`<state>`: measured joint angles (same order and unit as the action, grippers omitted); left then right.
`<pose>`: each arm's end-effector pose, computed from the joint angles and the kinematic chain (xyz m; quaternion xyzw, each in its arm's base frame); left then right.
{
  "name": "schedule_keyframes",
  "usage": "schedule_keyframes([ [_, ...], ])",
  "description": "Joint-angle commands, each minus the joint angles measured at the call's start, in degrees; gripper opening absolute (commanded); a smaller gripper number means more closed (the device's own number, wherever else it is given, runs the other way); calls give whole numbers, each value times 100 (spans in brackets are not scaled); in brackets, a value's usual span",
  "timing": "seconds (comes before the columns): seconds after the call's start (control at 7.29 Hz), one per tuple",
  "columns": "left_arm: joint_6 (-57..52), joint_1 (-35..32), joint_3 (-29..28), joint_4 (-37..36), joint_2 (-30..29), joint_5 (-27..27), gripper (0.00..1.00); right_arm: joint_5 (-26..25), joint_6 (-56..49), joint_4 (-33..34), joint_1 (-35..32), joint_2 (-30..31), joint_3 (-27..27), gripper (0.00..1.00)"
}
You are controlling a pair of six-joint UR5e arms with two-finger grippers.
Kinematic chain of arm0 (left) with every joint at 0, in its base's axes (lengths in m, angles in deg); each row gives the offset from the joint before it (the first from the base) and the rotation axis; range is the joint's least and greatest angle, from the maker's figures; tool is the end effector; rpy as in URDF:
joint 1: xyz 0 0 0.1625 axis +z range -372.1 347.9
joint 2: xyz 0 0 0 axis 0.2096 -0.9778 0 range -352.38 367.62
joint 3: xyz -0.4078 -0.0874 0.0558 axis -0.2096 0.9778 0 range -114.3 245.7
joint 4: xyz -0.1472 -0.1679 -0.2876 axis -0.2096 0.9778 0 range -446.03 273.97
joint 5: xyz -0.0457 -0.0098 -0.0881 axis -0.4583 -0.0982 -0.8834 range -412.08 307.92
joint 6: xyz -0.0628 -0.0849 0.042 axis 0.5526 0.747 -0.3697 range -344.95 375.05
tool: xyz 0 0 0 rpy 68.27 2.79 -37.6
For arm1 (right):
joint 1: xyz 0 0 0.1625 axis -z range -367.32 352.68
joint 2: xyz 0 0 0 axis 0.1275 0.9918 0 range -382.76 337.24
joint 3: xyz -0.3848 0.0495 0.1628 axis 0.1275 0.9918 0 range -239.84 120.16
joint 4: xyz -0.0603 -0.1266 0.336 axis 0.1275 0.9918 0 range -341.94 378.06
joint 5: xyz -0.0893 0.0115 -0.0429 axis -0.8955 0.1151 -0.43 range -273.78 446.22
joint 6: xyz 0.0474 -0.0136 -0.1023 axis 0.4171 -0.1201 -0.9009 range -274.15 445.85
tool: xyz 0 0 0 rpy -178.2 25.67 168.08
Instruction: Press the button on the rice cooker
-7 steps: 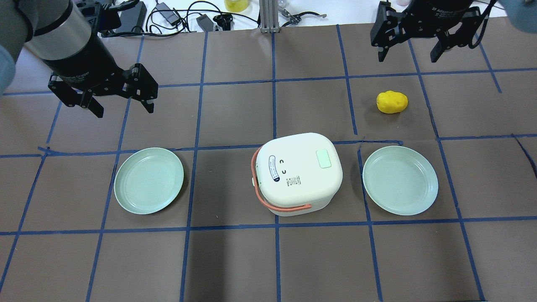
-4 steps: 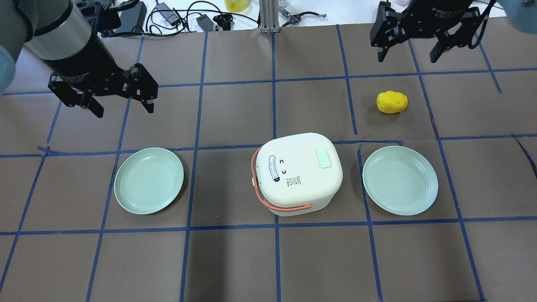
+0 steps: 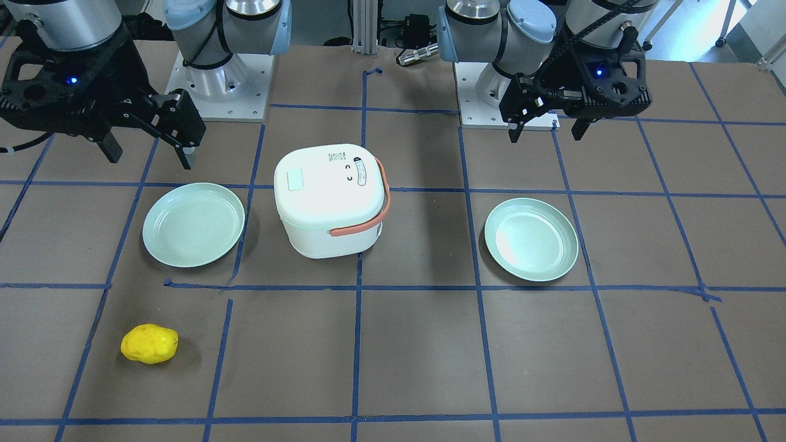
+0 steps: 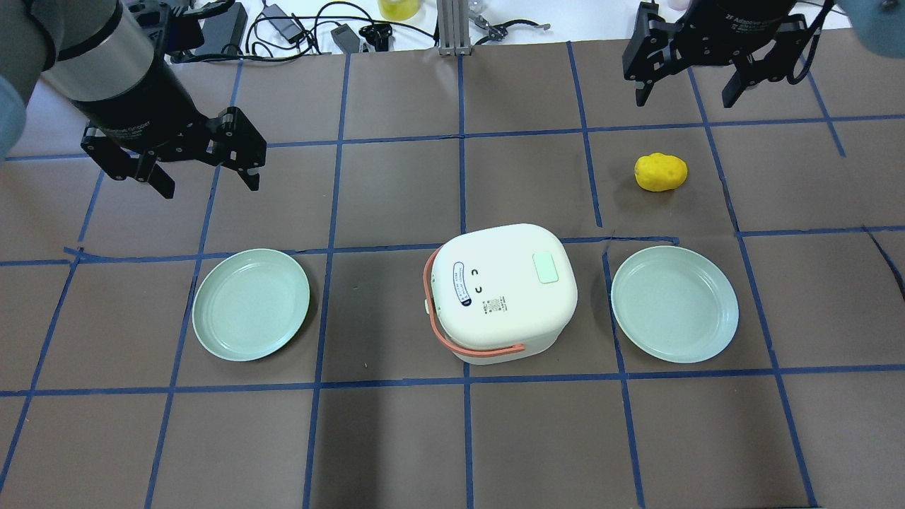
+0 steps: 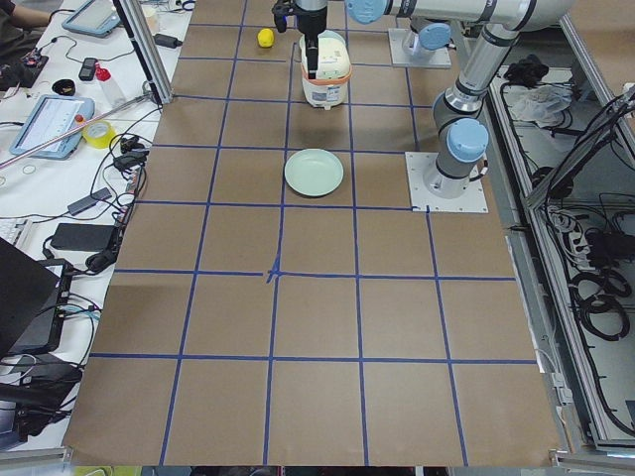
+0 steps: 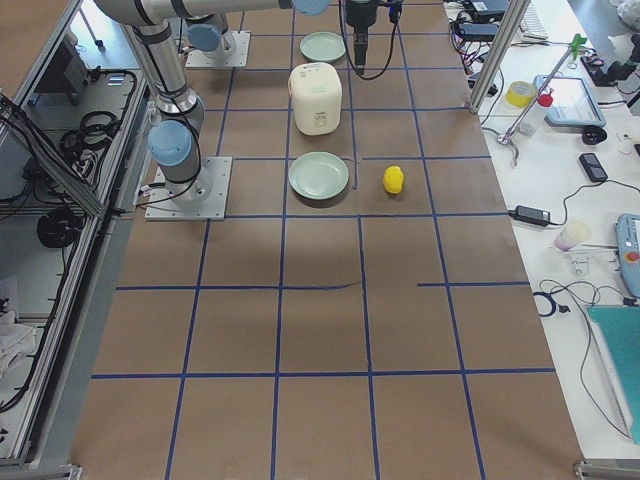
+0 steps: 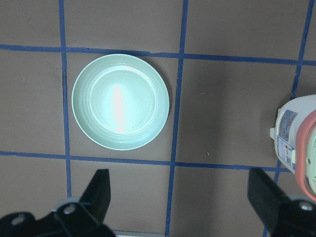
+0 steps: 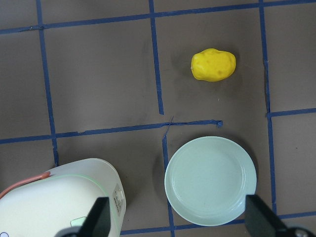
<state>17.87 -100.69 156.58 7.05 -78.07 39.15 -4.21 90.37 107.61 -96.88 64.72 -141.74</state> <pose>-0.1208 -0.4101 0.4894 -0.0369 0.9993 -0.0031 0.0107 0.1287 -0.4662 0.5115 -0.0434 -0.9980 0.0449 0.0021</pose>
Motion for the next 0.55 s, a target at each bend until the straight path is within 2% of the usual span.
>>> schedule_keyframes([
  [0.0,0,0,0,0,0,0,100,17,65,-42,-122,6,-88,51],
  [0.27,0,0,0,0,0,0,100,17,407,-86,-639,15,-535,26],
  [0.41,0,0,0,0,0,0,100,43,678,-42,-947,-2,-885,18],
])
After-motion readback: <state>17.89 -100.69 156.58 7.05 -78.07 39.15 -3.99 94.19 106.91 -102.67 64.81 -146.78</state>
